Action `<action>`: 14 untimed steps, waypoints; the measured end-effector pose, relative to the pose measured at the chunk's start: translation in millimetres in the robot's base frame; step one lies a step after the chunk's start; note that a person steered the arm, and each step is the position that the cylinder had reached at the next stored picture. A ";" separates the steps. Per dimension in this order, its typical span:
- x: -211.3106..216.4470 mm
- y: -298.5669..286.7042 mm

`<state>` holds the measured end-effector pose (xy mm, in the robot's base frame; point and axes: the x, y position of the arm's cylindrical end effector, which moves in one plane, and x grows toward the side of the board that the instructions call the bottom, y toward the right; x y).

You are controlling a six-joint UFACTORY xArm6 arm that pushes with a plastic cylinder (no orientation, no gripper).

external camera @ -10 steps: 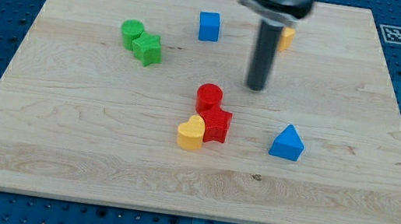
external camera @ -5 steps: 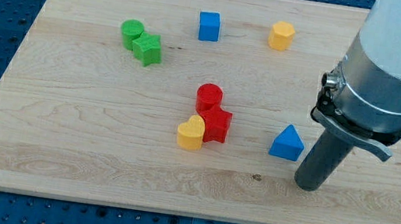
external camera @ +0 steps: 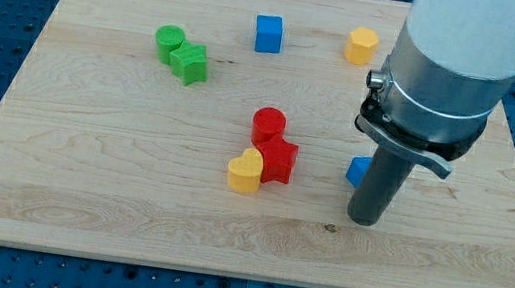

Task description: Move the blue triangle towards yellow hexagon

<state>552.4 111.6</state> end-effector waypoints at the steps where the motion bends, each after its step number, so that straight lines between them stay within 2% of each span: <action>1: -10.1 -9.6; 7: -82.8 55.9; 9: -122.2 56.9; 10: -135.8 78.9; 11: -182.0 82.2; 12: -191.5 82.2; 14: -191.2 136.4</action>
<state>361.3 248.0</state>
